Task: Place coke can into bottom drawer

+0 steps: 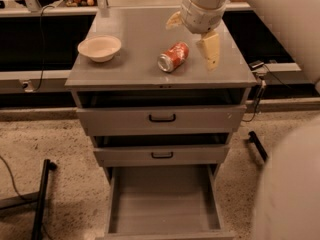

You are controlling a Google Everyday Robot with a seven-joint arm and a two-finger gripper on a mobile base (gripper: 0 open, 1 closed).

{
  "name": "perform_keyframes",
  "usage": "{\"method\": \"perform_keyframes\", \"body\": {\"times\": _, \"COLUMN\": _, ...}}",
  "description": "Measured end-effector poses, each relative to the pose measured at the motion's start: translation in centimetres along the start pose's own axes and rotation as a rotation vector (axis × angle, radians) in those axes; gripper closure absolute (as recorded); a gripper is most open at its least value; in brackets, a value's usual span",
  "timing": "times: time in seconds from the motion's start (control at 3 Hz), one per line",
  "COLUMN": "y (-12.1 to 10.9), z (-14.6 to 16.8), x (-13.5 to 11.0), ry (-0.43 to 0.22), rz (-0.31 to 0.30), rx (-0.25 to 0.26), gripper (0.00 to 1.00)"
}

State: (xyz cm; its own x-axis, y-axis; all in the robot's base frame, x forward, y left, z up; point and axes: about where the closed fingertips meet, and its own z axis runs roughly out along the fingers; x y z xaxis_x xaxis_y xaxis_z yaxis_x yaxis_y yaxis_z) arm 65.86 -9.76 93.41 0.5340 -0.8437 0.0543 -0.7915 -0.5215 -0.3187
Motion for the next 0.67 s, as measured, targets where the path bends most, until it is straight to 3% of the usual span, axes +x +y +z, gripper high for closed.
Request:
{"method": "perform_keyframes", "body": {"times": 0.33, "y": -3.3, "z": 2.2, "x": 0.1, "ry": -0.009, "rz": -0.159, "rx": -0.063, "gripper": 0.0}}
{"method": "perform_keyframes", "body": {"times": 0.67, "y": -5.9, "z": 3.8, "x": 1.7, "ry": 0.053, "rz": -0.271, "rx": -0.061, "gripper": 0.0}}
